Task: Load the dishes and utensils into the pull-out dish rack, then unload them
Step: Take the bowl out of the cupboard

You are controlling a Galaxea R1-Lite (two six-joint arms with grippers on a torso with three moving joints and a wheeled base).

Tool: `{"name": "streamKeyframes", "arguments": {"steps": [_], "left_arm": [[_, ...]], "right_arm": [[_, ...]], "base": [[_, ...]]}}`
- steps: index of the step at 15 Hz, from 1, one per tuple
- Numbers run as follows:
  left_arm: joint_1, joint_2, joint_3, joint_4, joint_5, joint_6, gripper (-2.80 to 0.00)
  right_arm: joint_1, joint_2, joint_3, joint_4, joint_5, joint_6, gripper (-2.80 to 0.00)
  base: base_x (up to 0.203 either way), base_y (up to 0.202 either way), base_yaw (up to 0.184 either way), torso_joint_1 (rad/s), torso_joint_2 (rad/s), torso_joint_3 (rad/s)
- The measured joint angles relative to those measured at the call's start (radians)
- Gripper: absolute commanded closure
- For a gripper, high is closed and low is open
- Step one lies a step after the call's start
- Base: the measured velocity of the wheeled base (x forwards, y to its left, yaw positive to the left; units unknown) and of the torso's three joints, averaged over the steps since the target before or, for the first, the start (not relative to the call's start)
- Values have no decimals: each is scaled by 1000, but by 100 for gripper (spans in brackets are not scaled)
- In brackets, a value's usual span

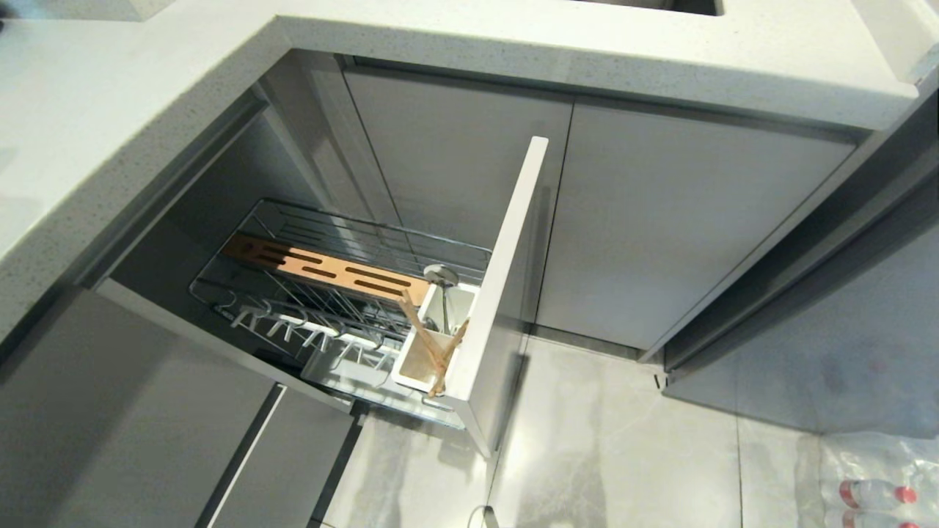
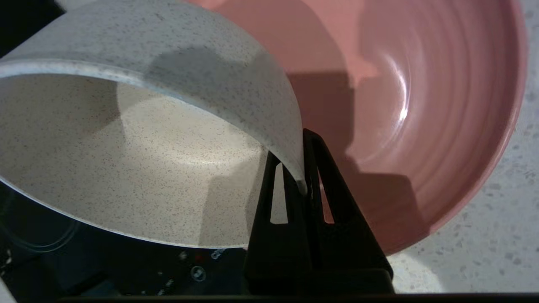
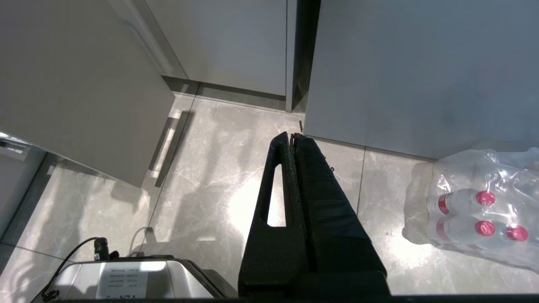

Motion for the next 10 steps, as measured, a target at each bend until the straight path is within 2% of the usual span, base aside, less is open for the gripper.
{"name": "streamKeyframes", "arguments": {"steps": [6,10], "left_arm": [[-57,-26,26,66,-23,-12,0],[-63,-37,31,74,-23,-15,0]], "right_arm": [[0,0,0,0,0,0,0],[0,0,0,0,0,0,0]], "base": [[0,0,0,0,0,0],[0,0,0,0,0,0]]}}
